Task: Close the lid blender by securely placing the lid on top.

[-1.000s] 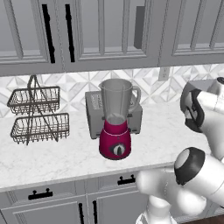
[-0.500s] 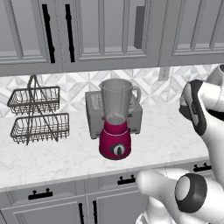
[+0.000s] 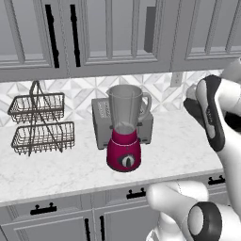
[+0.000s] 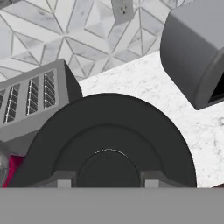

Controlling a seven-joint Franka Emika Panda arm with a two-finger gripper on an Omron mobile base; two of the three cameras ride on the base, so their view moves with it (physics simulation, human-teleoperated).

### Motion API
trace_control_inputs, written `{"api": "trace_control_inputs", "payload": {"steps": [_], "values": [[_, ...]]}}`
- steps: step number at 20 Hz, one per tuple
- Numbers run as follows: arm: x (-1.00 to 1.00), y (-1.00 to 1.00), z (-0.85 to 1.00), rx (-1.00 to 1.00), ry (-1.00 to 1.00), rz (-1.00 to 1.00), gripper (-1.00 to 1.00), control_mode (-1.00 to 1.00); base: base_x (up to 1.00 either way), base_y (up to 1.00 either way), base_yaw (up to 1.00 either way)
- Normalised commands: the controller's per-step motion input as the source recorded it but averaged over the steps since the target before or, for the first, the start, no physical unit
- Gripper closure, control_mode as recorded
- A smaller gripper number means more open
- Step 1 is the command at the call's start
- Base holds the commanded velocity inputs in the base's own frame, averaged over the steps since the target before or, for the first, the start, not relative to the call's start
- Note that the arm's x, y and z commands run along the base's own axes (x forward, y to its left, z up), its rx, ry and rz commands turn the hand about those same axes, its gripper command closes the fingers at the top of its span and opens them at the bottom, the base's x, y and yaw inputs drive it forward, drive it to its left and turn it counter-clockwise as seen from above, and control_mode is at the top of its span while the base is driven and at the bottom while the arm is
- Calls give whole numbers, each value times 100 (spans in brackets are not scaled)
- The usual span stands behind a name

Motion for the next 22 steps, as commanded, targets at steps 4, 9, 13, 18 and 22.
{"api": "trace_control_inputs", "payload": {"steps": [4, 9, 13, 18, 22], "values": [[-22, 73, 44, 3, -4, -8, 100, -100, 0, 0, 0], [-17, 83, 57, -3, -3, -7, 100, -100, 0, 0, 0], [-8, 84, 59, 0, 0, -4, 100, -100, 0, 0, 0], [-5, 78, 59, 0, 0, -3, 100, -100, 0, 0, 0], [-2, 74, 27, 0, 0, 0, 100, -100, 0, 0, 0]]}}
